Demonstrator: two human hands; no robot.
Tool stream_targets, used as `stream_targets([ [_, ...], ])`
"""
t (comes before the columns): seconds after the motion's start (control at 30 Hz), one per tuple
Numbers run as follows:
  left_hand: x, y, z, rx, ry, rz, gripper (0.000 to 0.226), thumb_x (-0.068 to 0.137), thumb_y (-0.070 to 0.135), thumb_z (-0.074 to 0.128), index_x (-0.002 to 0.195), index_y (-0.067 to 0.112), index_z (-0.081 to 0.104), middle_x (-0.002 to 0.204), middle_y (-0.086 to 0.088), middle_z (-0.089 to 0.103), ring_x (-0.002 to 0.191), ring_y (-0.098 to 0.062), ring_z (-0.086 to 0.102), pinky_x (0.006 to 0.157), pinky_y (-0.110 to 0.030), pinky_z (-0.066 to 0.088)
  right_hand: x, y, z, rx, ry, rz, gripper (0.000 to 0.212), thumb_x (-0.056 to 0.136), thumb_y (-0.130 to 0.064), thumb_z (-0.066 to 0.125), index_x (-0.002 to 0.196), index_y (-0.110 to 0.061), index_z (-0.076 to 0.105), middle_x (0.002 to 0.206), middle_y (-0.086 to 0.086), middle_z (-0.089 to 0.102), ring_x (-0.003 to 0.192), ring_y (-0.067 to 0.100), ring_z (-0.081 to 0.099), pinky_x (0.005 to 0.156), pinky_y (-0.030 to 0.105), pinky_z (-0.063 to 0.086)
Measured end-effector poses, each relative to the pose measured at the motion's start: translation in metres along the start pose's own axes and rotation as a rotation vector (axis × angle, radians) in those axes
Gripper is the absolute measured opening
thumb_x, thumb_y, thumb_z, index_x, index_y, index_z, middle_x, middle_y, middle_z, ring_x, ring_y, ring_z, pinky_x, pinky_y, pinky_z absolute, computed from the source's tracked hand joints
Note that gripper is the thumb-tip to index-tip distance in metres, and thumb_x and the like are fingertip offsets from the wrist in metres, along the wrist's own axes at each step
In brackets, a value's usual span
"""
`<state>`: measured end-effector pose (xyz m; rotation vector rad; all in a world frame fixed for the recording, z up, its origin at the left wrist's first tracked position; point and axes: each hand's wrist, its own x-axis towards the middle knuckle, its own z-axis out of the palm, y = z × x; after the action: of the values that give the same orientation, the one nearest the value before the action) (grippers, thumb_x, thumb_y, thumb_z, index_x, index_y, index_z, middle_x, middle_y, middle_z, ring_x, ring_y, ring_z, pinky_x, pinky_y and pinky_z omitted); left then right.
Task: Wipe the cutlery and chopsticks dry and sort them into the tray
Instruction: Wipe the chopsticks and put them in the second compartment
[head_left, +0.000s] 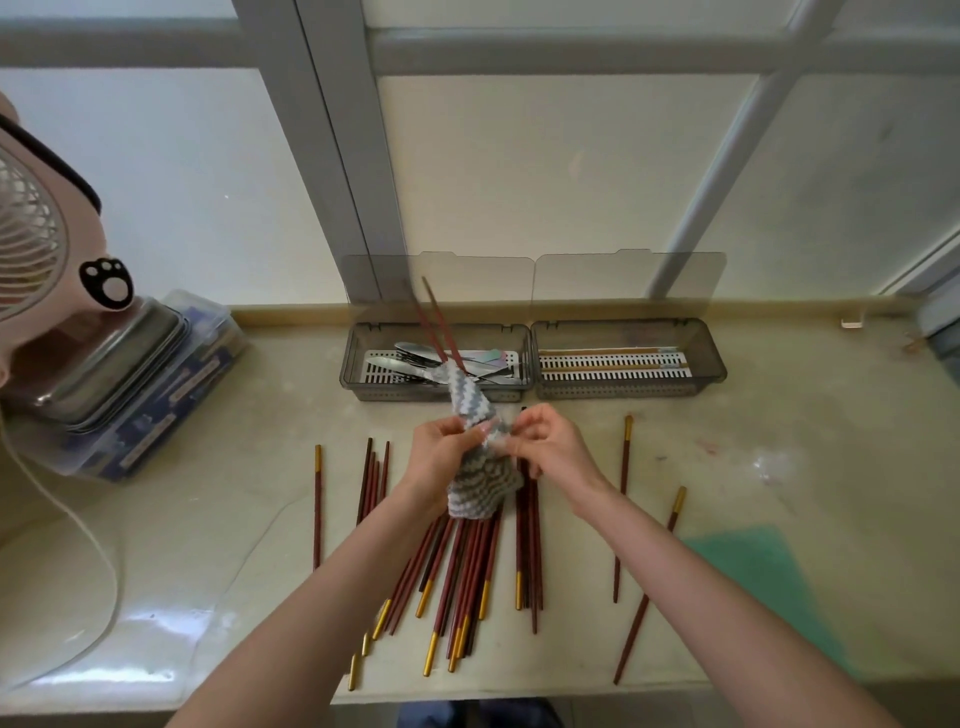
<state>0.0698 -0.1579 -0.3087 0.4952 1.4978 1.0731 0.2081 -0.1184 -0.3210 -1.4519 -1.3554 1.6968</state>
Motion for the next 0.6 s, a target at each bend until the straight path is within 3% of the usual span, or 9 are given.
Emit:
stream_targets([
  [0.13, 0.006, 0.001, 0.008, 0.57, -0.031, 0.14, 0.023, 0.074, 0.025, 0.076, 0.085, 0.007, 0.067, 0.089, -0.009, 0.071, 0.083, -0.021, 0.068, 0.075, -0.036, 0.056, 0.013, -0.013, -0.019, 0.165, 0.026, -0.067, 0.017, 0.091, -0.022, 0.058, 0.107, -0.019, 0.063, 0.091, -0.001, 0.064, 0.059, 0.007, 0.05, 0.052, 0.02, 0.04],
  [0.23, 0.006, 0.002, 0.021, 0.739, -0.101, 0.213, 0.027, 0.071, 0.03, 0.078, 0.083, 0.008, 0.069, 0.086, -0.01, 0.072, 0.084, -0.024, 0.067, 0.078, -0.04, 0.054, 0.023, -0.019, -0.019, 0.18, 0.032, -0.052, 0.011, 0.093, -0.019, 0.057, 0.099, -0.019, 0.066, 0.09, 0.002, 0.067, 0.075, 0.015, 0.057, 0.057, 0.023, 0.041],
  [0.4, 0.009, 0.012, 0.023, 0.664, -0.137, 0.185, 0.03, 0.074, 0.032, 0.075, 0.088, 0.006, 0.069, 0.088, -0.013, 0.071, 0.086, -0.028, 0.067, 0.08, -0.044, 0.054, 0.038, -0.042, -0.043, 0.272, 0.078, -0.055, 0.01, 0.089, -0.01, 0.06, 0.095, -0.006, 0.067, 0.082, 0.004, 0.066, 0.065, 0.013, 0.055, 0.053, 0.018, 0.047],
  [0.53, 0.007, 0.021, 0.018, 0.47, -0.181, 0.09, 0.021, 0.079, 0.023, 0.07, 0.09, 0.006, 0.067, 0.084, -0.006, 0.068, 0.082, -0.02, 0.065, 0.067, -0.029, 0.055, 0.064, -0.071, -0.085, 0.396, 0.212, -0.149, 0.01, 0.092, -0.007, 0.054, 0.094, -0.003, 0.064, 0.08, 0.007, 0.068, 0.06, 0.009, 0.06, 0.056, 0.017, 0.049],
  [0.6, 0.005, 0.02, 0.012, 0.363, -0.22, 0.029, 0.015, 0.083, 0.02, 0.065, 0.089, 0.006, 0.065, 0.083, -0.006, 0.067, 0.076, -0.016, 0.065, 0.059, -0.022, 0.051, 0.079, -0.078, -0.106, 0.183, 0.32, -0.228, 0.012, 0.093, -0.007, 0.054, 0.099, -0.001, 0.062, 0.079, 0.007, 0.068, 0.06, 0.007, 0.063, 0.056, 0.017, 0.051],
])
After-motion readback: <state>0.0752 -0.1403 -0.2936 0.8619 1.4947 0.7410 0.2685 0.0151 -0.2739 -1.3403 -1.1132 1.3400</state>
